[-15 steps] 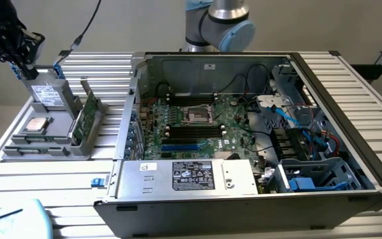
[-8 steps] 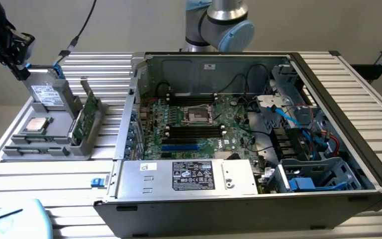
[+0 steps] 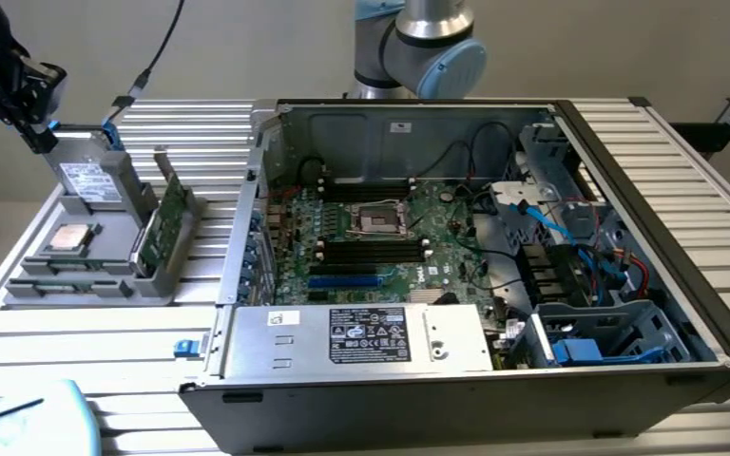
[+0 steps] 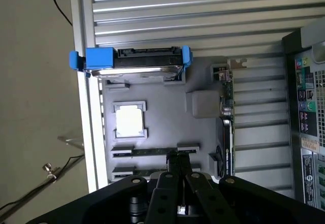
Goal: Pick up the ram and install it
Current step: 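Pick up the ram and move it above insertion slot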
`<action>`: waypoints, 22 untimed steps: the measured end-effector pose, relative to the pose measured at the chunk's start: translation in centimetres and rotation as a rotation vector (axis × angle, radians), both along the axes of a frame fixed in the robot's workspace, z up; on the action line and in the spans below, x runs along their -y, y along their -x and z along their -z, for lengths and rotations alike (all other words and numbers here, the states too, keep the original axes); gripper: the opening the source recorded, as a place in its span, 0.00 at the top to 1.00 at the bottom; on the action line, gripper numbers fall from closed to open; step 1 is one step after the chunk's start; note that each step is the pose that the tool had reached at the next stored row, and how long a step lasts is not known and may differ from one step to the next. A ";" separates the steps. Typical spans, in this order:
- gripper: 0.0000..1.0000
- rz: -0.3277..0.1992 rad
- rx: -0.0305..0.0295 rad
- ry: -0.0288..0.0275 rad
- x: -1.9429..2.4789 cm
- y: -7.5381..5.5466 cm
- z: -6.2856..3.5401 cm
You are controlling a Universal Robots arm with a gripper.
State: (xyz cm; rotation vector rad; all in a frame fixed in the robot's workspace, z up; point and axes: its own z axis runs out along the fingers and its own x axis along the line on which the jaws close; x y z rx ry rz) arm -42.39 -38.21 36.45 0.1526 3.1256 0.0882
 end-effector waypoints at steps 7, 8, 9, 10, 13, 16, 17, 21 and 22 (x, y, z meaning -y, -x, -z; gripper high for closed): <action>0.89 -0.004 0.0001 0.0001 0.02 0.1 0.00; 0.89 -0.019 0.0000 0.0000 0.02 0.1 0.00; 0.89 -0.038 -0.0001 0.0000 0.02 0.1 0.00; 0.89 -0.056 0.0000 0.0000 0.01 0.1 0.00; 0.89 -0.109 0.0000 0.0000 0.01 0.2 0.00; 0.89 -0.164 -0.0001 0.0000 0.01 0.2 -0.01; 0.89 -0.182 0.0000 0.0000 0.01 0.2 0.00; 0.89 -0.255 0.0000 0.0000 0.01 0.2 0.00; 0.89 -0.273 0.0000 0.0000 0.01 0.2 0.00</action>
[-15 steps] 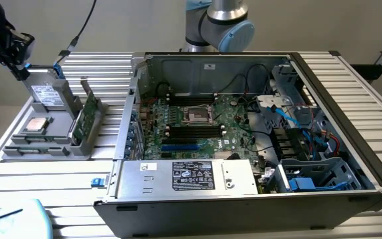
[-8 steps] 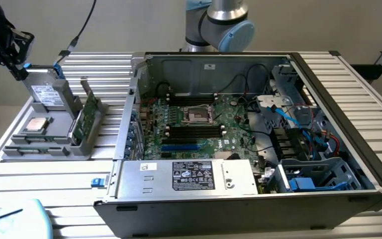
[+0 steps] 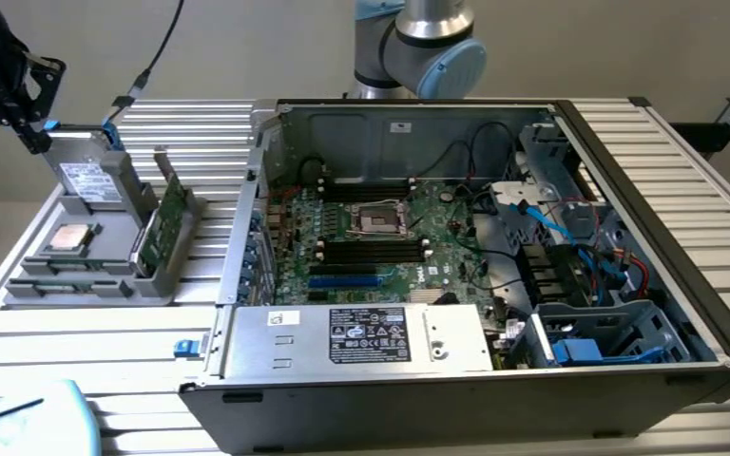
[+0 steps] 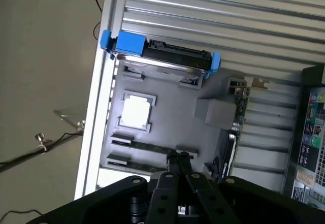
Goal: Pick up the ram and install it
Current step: 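Pick up the ram and move it above insertion slot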
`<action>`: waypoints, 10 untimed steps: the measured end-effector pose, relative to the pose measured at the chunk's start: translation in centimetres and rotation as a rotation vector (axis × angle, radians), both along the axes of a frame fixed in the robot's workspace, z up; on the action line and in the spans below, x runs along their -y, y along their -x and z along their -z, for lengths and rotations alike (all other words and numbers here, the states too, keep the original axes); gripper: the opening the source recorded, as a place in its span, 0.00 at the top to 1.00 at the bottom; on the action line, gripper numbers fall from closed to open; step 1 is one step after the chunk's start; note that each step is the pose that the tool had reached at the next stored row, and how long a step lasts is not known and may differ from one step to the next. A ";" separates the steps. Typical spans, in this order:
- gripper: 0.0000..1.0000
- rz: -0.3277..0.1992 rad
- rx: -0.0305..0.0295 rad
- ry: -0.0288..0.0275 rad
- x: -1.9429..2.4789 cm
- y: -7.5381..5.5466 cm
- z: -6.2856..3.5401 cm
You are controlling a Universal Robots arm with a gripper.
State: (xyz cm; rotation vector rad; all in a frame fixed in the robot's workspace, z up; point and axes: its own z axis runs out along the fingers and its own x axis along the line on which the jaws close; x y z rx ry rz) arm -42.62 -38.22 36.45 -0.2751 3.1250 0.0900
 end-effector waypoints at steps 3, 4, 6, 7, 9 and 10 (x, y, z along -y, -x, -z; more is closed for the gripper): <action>0.89 -0.056 -0.0006 0.0000 0.00 0.0 0.00; 0.89 -0.074 -0.0009 0.0000 0.00 0.0 0.00; 0.89 -0.109 -0.0023 -0.0002 0.00 0.0 0.00; 0.89 -0.122 -0.0039 -0.0009 0.01 0.0 0.00; 0.89 -0.150 -0.0066 -0.0021 0.00 0.1 0.00; 0.89 -0.165 -0.0075 -0.0021 0.00 0.1 0.00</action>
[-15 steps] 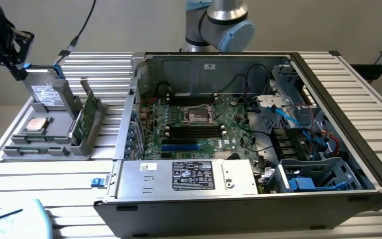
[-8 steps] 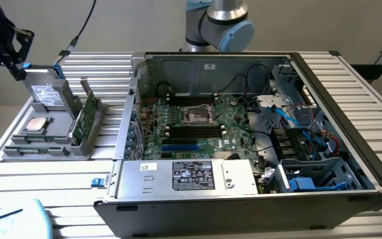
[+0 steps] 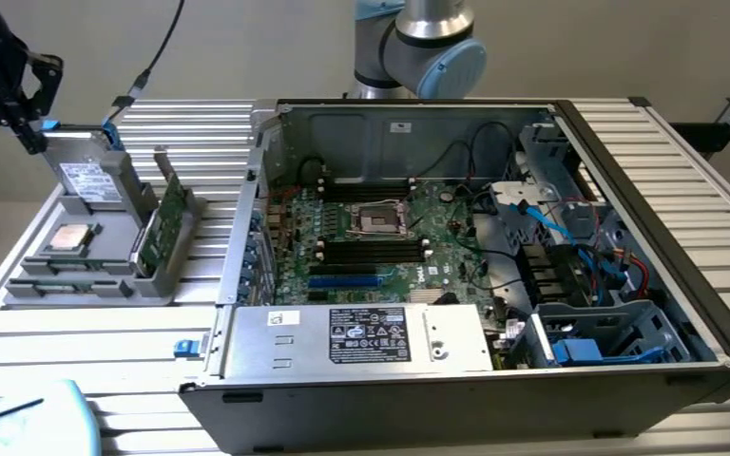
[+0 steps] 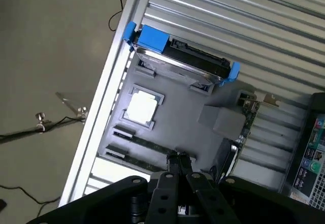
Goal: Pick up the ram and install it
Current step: 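Pick up the ram and move it above insertion slot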
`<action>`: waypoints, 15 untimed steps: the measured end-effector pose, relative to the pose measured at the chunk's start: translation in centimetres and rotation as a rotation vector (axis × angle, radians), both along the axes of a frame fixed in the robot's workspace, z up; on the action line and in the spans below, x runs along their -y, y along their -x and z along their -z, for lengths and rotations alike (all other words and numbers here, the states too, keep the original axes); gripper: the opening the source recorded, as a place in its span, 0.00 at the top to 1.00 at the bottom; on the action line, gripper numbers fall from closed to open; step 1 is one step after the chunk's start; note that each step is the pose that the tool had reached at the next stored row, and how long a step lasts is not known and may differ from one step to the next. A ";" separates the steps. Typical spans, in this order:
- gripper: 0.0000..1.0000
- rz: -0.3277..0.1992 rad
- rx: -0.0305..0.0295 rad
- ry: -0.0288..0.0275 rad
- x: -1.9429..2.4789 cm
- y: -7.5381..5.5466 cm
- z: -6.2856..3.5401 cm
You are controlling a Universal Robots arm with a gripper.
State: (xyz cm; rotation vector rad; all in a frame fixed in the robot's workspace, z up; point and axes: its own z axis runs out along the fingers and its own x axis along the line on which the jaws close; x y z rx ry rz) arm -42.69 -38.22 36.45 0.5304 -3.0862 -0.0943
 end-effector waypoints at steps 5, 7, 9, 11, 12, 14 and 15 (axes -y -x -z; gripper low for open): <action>0.89 -0.086 -0.0015 -0.0001 0.00 0.0 0.01; 0.89 -0.124 -0.0016 0.0000 0.01 0.0 0.01; 0.89 -0.160 -0.0015 0.0000 0.01 0.0 0.01; 0.89 -0.197 -0.0017 0.0000 0.01 0.1 0.01; 0.89 -0.215 -0.0017 0.0000 0.00 0.1 0.02; 0.89 -0.249 -0.0027 0.0000 0.00 0.1 0.01; 0.89 -0.265 -0.0032 -0.0001 0.01 0.1 0.02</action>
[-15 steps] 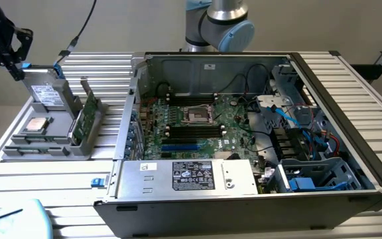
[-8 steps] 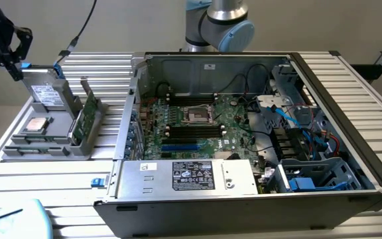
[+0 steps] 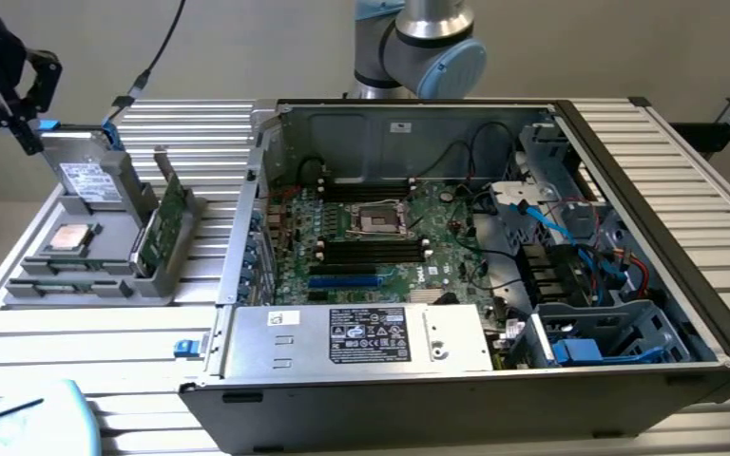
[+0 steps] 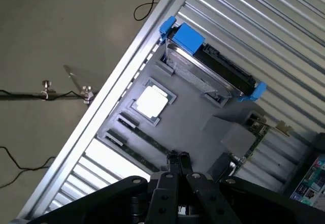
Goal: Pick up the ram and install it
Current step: 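Pick up the ram and move it above insertion slot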
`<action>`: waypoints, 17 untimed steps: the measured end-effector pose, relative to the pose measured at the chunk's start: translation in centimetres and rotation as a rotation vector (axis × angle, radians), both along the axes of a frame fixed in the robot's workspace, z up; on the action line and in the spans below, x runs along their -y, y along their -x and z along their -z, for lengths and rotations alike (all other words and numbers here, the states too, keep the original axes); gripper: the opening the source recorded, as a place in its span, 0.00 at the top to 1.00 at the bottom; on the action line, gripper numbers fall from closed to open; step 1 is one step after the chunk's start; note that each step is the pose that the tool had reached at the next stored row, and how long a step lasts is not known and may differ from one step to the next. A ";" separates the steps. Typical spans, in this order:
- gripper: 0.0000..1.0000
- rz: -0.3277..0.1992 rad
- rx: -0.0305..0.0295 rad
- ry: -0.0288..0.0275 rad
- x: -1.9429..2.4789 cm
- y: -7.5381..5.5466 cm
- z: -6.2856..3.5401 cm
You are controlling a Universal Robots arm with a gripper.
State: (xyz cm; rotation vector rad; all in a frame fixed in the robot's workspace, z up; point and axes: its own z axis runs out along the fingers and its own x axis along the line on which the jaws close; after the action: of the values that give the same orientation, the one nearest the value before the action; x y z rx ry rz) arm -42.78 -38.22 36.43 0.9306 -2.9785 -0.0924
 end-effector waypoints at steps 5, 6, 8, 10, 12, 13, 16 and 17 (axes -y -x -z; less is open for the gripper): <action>0.89 -0.074 -0.0054 0.0006 0.00 0.0 0.02; 0.89 -0.090 -0.0067 0.0009 0.00 0.0 0.03; 0.89 -0.120 -0.0093 0.0015 0.00 0.0 0.05; 0.89 -0.150 -0.0121 0.0021 -0.01 0.0 0.06; 0.89 -0.181 -0.0147 0.0031 0.00 0.0 0.07; 0.89 -0.196 -0.0158 0.0039 0.00 0.0 0.07; 0.89 -0.244 -0.0187 0.0061 0.00 0.1 0.10; 0.89 -0.259 -0.0197 0.0069 0.00 0.1 0.10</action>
State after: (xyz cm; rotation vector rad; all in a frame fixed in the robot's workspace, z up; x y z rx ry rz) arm -42.84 -38.22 36.33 1.2954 -2.8079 -0.0858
